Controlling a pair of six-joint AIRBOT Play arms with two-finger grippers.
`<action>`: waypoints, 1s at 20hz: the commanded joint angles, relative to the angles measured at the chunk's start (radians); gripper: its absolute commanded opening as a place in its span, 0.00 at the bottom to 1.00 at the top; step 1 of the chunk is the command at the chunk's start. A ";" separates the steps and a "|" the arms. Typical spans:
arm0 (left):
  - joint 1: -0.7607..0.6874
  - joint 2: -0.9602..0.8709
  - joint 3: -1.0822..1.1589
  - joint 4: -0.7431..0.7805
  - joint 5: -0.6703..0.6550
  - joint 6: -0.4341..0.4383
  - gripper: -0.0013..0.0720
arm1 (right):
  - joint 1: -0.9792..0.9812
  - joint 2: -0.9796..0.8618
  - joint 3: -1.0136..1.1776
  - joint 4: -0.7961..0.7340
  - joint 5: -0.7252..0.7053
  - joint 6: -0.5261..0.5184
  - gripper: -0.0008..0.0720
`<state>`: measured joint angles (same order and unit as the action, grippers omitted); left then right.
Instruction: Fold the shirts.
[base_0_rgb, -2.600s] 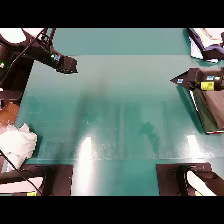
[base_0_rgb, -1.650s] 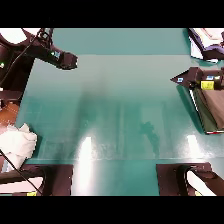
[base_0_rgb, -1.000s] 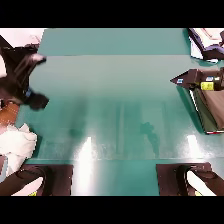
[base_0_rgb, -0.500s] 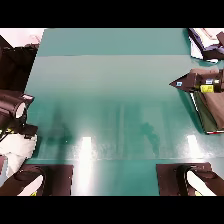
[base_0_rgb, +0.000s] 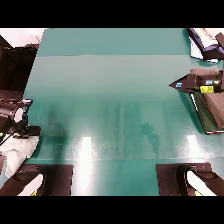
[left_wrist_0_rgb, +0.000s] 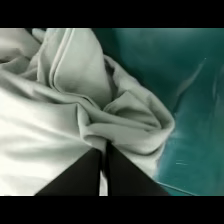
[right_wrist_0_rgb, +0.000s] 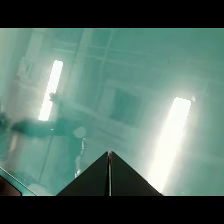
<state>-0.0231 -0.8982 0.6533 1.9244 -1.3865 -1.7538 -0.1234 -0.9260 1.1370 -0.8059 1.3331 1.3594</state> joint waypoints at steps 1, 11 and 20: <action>0.005 0.001 0.039 -0.035 0.004 0.001 0.05 | 0.001 0.001 0.000 0.001 0.000 0.000 0.03; -0.192 -0.003 0.912 -0.605 -0.004 0.252 0.05 | 0.001 0.001 0.004 0.003 -0.056 0.001 0.03; -0.481 -0.182 1.138 -0.742 0.119 0.393 0.05 | 0.001 0.001 0.004 0.058 -0.113 0.002 0.03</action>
<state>-0.4263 -1.0122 1.7531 1.2293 -1.3361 -1.4250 -0.1234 -0.9260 1.1397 -0.7818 1.2415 1.3602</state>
